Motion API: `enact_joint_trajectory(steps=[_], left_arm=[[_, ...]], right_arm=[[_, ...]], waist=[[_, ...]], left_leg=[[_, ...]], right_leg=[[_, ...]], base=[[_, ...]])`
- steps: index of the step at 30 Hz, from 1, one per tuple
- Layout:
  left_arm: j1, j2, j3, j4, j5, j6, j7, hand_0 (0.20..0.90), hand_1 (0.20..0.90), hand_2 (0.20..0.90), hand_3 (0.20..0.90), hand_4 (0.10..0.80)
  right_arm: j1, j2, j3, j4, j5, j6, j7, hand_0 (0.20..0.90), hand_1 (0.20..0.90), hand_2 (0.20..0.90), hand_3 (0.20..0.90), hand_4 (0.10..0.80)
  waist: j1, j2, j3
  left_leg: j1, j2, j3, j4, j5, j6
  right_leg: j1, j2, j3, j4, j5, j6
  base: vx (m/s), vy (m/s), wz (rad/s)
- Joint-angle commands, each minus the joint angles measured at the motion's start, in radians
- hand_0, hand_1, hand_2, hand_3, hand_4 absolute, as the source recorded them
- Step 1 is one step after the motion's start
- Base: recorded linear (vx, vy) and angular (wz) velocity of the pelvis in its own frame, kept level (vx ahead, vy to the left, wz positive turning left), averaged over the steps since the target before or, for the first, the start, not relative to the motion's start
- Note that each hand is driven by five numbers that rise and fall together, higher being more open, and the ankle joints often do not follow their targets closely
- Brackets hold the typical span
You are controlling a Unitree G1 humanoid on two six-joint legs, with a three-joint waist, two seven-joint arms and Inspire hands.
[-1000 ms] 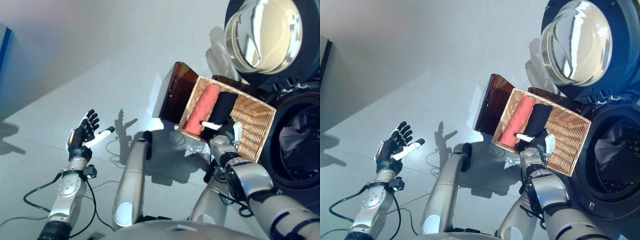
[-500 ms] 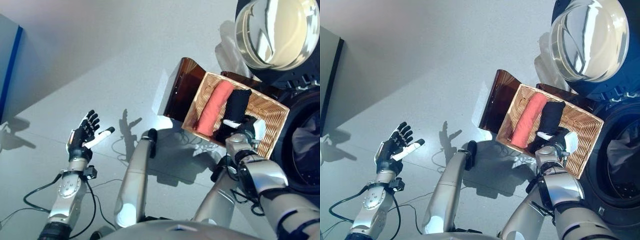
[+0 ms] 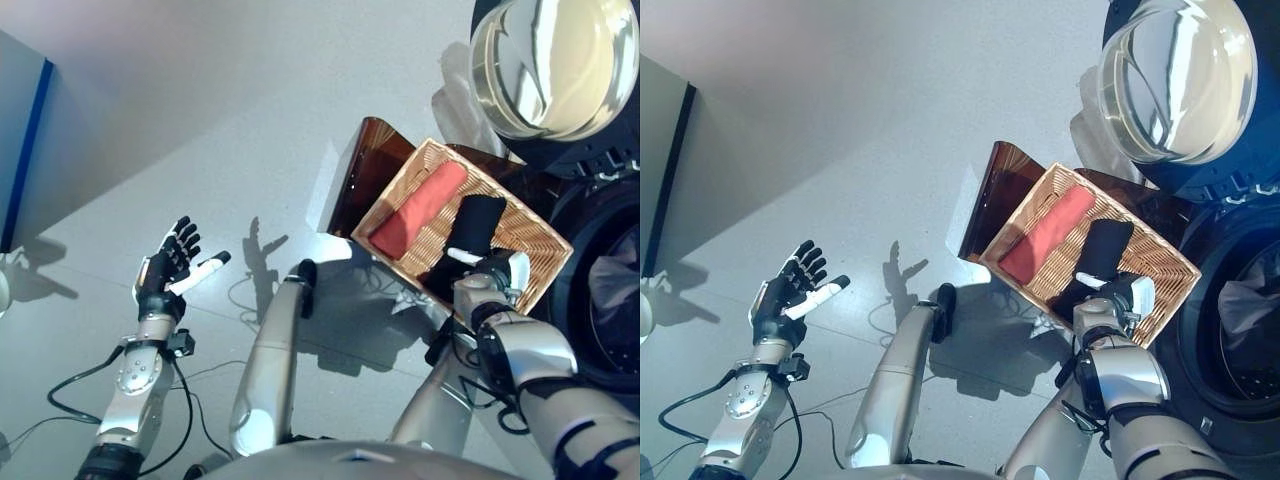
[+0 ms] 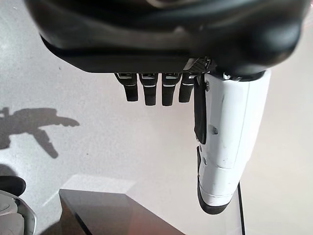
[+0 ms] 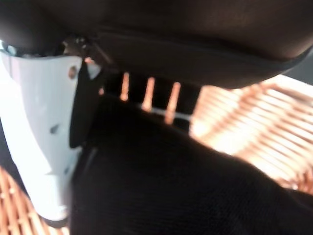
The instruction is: Pick up the clothes and place them into the washing machine
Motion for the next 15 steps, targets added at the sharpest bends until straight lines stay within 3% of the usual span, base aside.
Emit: enact_joint_trajectory(steps=[1,8,15], left_arm=[[0.031,0.064,0.047,-0.072,-0.008,-0.072,0.014,0.9,0.9,0.9,0.9,0.8],[0.023,0.054,0.059,-0.051,-0.003,-0.078,0.033,0.9,0.9,0.9,0.9,0.8],[0.027,0.033,0.063,-0.003,-0.011,-0.088,0.047,0.9,0.9,0.9,0.9,0.8]], right_arm=[[0.033,-0.016,-0.02,-0.013,0.028,-0.022,-0.008,0.2,0.2,0.2,0.2,0.3],[0.064,-0.016,-0.068,-0.08,0.134,-0.102,-0.019,0.2,0.2,0.2,0.2,0.3],[0.185,-0.01,-0.134,-0.258,0.292,-0.253,0.01,0.2,0.2,0.2,0.2,0.3]], waist=[[0.021,0.026,-0.038],[0.006,0.015,-0.038],[-0.043,-0.006,-0.035]], left_leg=[[-0.008,0.019,-0.013,-0.064,0.006,-0.047],[0.017,0.027,-0.008,-0.092,0.015,-0.05],[0.069,0.048,-0.006,-0.142,0.032,-0.063]], right_leg=[[-0.062,0.017,0.039,0.019,0.06,-0.039],[-0.047,0.025,0.035,-0.006,0.069,-0.039],[-0.008,0.044,0.04,-0.054,0.082,-0.04]], base=[[0.0,0.0,0.0],[0.0,0.0,0.0],[0.014,-0.018,-0.06]])
